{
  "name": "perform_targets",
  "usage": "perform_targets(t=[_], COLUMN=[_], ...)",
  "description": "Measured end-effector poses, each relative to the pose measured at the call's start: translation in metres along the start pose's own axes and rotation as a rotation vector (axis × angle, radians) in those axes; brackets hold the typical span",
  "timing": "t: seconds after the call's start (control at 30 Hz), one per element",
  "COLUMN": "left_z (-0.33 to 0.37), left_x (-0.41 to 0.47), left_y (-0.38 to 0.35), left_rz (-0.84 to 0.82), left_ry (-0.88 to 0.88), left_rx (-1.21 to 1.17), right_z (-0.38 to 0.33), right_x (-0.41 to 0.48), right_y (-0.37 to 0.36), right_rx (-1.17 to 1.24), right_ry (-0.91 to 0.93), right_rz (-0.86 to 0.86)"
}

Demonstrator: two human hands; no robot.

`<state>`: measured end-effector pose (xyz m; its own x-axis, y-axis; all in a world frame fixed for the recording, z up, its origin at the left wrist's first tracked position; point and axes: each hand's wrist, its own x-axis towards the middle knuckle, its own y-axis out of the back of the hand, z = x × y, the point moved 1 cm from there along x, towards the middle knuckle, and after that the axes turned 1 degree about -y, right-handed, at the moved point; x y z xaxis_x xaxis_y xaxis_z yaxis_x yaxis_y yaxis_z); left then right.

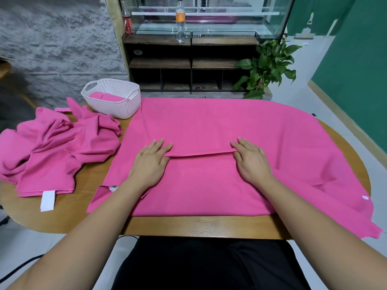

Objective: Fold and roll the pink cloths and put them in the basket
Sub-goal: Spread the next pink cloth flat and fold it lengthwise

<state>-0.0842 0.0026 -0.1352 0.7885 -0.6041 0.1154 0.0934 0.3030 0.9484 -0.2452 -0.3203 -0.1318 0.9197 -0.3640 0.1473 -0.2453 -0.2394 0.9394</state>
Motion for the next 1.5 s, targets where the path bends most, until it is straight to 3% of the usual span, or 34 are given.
perform_targets(t=[0.5,0.8,1.0,1.13,1.5], left_z=[0.019,0.018,-0.002,-0.009,-0.004], left_x=[-0.096,-0.014,0.04,0.039,0.013], left_y=[0.006,0.032,0.017,0.005,0.003], left_rz=[-0.042,0.063,0.002,-0.011,-0.007], left_ry=[-0.031,0.0,0.06,0.093,0.058], left_rx=[-0.031,-0.108,-0.013,0.018,0.037], right_z=[-0.007,-0.017,-0.012,-0.005,0.004], right_x=[-0.116,-0.035,0.025,0.031,0.0], right_y=[0.008,0.039,0.025,0.004,0.001], right_rx=[0.067,0.062,-0.003,-0.051,0.051], right_ry=[-0.034,0.01,0.018,0.076,0.038], right_rz=[0.03,0.167,0.081,-0.028,-0.022])
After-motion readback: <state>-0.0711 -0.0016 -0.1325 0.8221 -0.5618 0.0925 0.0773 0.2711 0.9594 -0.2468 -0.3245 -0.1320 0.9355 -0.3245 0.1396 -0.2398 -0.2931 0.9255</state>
